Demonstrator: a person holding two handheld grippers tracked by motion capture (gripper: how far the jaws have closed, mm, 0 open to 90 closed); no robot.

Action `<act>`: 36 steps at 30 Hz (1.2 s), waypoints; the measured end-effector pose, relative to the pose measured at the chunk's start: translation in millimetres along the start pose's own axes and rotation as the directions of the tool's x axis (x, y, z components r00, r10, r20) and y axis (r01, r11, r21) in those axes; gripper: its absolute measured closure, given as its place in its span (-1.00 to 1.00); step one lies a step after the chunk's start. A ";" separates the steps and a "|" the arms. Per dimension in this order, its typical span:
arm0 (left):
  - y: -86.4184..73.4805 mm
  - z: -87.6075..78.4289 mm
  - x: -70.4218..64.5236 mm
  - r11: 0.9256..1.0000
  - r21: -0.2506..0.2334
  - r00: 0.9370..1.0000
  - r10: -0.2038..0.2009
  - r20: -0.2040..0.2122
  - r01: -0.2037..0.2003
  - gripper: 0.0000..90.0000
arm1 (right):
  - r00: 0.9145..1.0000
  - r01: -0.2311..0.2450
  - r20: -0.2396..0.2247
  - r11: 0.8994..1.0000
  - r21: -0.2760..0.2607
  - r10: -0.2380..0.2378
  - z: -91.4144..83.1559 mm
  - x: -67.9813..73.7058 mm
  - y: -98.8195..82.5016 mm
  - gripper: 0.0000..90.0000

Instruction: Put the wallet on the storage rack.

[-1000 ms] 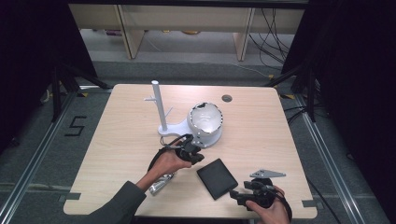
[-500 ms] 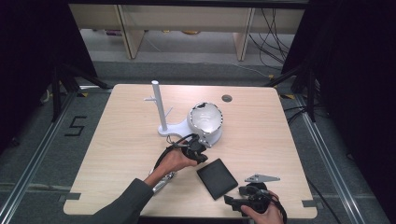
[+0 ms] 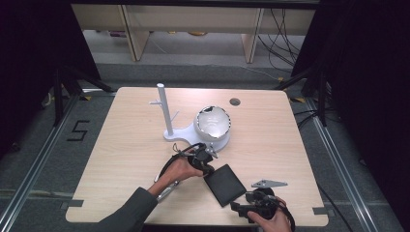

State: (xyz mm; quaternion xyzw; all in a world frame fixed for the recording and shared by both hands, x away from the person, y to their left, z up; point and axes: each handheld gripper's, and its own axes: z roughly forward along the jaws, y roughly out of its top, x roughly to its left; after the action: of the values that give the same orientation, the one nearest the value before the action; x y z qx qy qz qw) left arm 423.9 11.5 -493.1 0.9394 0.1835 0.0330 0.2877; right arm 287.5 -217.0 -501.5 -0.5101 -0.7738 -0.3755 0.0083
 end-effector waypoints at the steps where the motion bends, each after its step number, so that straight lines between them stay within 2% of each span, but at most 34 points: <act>1: -1.1 0.6 -2.3 0.999 -0.019 0.999 -0.031 0.005 0.031 0.98 | 1.000 0.003 0.001 1.000 -0.001 -0.003 0.0 0.0 0.1 -0.41; 2: -1.1 0.6 -2.3 0.999 -0.019 0.999 -0.031 0.005 0.031 0.98 | 1.000 0.003 0.001 1.000 -0.001 -0.003 0.0 0.0 0.1 -0.41; 3: -2.2 -2.0 0.5 1.000 -0.001 1.000 0.001 0.004 -0.001 0.98 | 1.000 0.010 -0.002 1.000 -0.007 -0.010 0.7 -0.7 0.8 -0.41; 4: -2.2 -2.0 0.5 1.000 -0.001 1.000 0.001 0.004 -0.001 0.98 | 1.000 0.010 -0.002 1.000 -0.008 -0.010 0.7 -1.1 0.9 -0.41; 5: -4.2 -1.1 -2.2 0.999 -0.023 1.000 -0.024 0.008 0.024 0.98 | 1.000 0.024 0.004 1.000 -0.018 -0.024 0.6 -1.7 0.8 -0.41; 6: -4.6 -3.5 -1.0 1.000 0.007 1.000 0.007 0.013 -0.007 0.98 | 1.000 -0.011 0.001 1.000 -0.003 0.011 -1.1 -0.6 0.6 -0.41; 7: -4.6 -3.5 -1.0 1.000 0.007 1.000 0.007 0.013 -0.007 0.98 | 1.000 0.006 -0.010 1.000 -0.020 -0.006 -1.1 -2.2 0.7 -0.41; 10: -6.6 -4.0 -6.9 1.000 0.008 1.000 0.012 0.020 -0.012 0.98 | 1.000 0.003 -0.015 1.000 -0.024 -0.003 -2.2 -4.0 0.7 -0.41; 11: -7.3 -4.6 -10.6 1.000 0.011 0.999 0.020 0.026 -0.021 0.98 | 1.000 -0.028 -0.007 0.999 -0.023 0.028 -3.1 -4.2 0.0 -0.41; 14: -8.2 -5.4 -15.2 1.000 0.012 0.999 0.027 0.035 -0.028 0.98 | 1.000 -0.024 -0.019 0.999 -0.022 0.024 -4.9 -5.9 0.2 -0.41; 15: -9.0 -5.9 -17.1 0.999 0.021 0.998 0.041 0.038 -0.041 0.98 | 0.999 -0.052 -0.016 0.998 -0.027 0.052 -6.5 -6.5 0.0 -0.41; 16: -11.1 -4.6 -24.2 1.000 -0.008 0.999 0.014 0.047 -0.014 0.98 | 0.999 -0.051 -0.013 0.998 -0.032 0.050 -7.2 -7.9 -0.1 -0.41; 17: -12.0 -5.6 -26.2 1.000 -0.005 0.998 0.022 0.051 -0.022 0.98 | 0.996 -0.091 -0.020 0.996 -0.021 0.091 -8.5 -6.4 -0.1 -0.41; 18: -12.0 -5.6 -26.2 1.000 -0.005 0.998 0.022 0.051 -0.022 0.98 | 0.996 -0.091 -0.020 0.996 -0.021 0.091 -8.5 -6.4 -0.1 -0.41; 19: -14.4 -6.6 -30.6 1.000 -0.009 0.998 0.025 0.057 -0.025 0.98 | 0.995 -0.086 0.056 0.996 -0.022 0.087 -10.7 -8.7 0.8 -0.41; 20: -14.4 -6.6 -30.6 1.000 -0.009 0.998 0.025 0.057 -0.025 0.98 | 0.995 -0.083 0.050 0.996 -0.030 0.085 -10.2 -10.5 0.7 -0.41; 21: -17.3 -7.5 -34.8 1.000 -0.012 0.998 0.024 0.059 -0.024 0.98 | 0.993 -0.115 0.035 0.993 -0.032 0.117 -10.3 -10.0 0.2 -0.41; 22: -18.7 -7.6 -37.5 1.000 -0.023 0.998 0.013 0.058 -0.012 0.99 | 0.993 -0.108 0.054 0.994 -0.020 0.109 -11.6 -11.5 0.5 -0.41; 23: -20.4 -8.2 -39.8 1.000 -0.024 0.998 0.002 0.059 0.000 0.99 | 0.993 -0.109 0.046 0.993 -0.033 0.111 -11.6 -13.0 0.3 -0.41; 24: -21.2 -8.9 -39.9 1.000 -0.024 0.998 0.017 0.062 -0.015 0.99 | 0.988 -0.148 0.048 0.989 -0.018 0.149 -13.3 -11.8 0.4 -0.41; 25: -22.8 -9.5 -42.0 1.000 -0.025 0.998 0.000 0.062 0.002 0.99 | 0.988 -0.145 0.051 0.989 -0.023 0.146 -12.4 -14.0 0.5 -0.41; 26: -22.8 -9.5 -42.0 1.000 -0.025 0.998 0.000 0.062 0.002 0.99 | 0.990 -0.127 0.055 0.992 -0.027 0.128 -12.2 -16.3 0.7 -0.40; 27: -24.6 -10.2 -43.8 1.000 -0.025 0.997 0.000 0.075 0.002 0.99 | 0.987 -0.148 0.057 0.989 -0.024 0.149 -12.1 -16.0 1.0 -0.39; 28: -24.6 -10.2 -43.8 1.000 -0.025 0.997 0.000 0.075 0.002 0.99 | 0.987 -0.148 0.057 0.989 -0.024 0.149 -12.1 -16.0 1.0 -0.39; 29: -25.8 -10.6 -45.9 1.000 -0.029 0.997 0.005 0.077 -0.003 0.99 | 0.987 -0.156 0.033 0.987 -0.029 0.157 -11.6 -17.2 1.7 -0.39; 32: -26.7 -10.3 -50.4 1.000 -0.030 0.996 0.002 0.092 0.000 0.99 | 0.985 -0.172 0.016 0.984 -0.039 0.173 -8.8 -20.2 4.1 -0.35; 34: -26.4 -10.5 -54.6 1.000 -0.025 0.996 0.007 0.085 -0.005 0.99 | 0.979 -0.203 -0.005 0.978 -0.039 0.203 -8.8 -21.0 6.1 -0.37; 36: -25.7 -10.6 -55.8 1.000 -0.024 0.996 0.016 0.090 -0.014 0.99 | 0.977 -0.213 -0.002 0.976 -0.043 0.213 -7.8 -21.8 7.2 -0.38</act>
State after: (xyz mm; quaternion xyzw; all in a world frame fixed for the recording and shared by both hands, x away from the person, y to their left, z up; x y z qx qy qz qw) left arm 361.8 16.6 -496.0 0.9378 0.1628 -0.0052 0.3065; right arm 300.8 -237.2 -500.4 -0.5907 -0.7065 -0.3881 0.0366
